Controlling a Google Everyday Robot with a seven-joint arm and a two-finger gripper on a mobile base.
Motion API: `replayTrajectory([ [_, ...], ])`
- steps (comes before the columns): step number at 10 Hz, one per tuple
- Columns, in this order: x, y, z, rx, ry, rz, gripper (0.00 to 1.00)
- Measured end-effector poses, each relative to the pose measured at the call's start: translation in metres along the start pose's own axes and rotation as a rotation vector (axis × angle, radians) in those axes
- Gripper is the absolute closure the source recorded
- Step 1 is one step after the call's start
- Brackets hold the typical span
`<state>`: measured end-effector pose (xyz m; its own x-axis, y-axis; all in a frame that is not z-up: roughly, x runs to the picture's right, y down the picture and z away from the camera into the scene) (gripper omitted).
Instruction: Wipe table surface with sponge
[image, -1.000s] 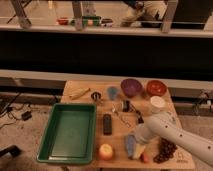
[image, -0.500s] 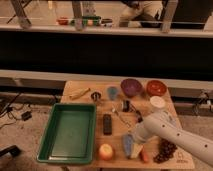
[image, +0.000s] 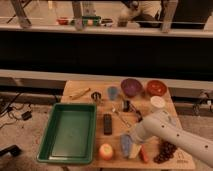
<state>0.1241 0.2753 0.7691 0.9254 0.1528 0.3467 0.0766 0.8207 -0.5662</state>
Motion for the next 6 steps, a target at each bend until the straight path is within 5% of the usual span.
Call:
replayTrajectory([
  [6,-0.012,0.015,-0.002,-0.016,-0.049,-0.005,0.73],
])
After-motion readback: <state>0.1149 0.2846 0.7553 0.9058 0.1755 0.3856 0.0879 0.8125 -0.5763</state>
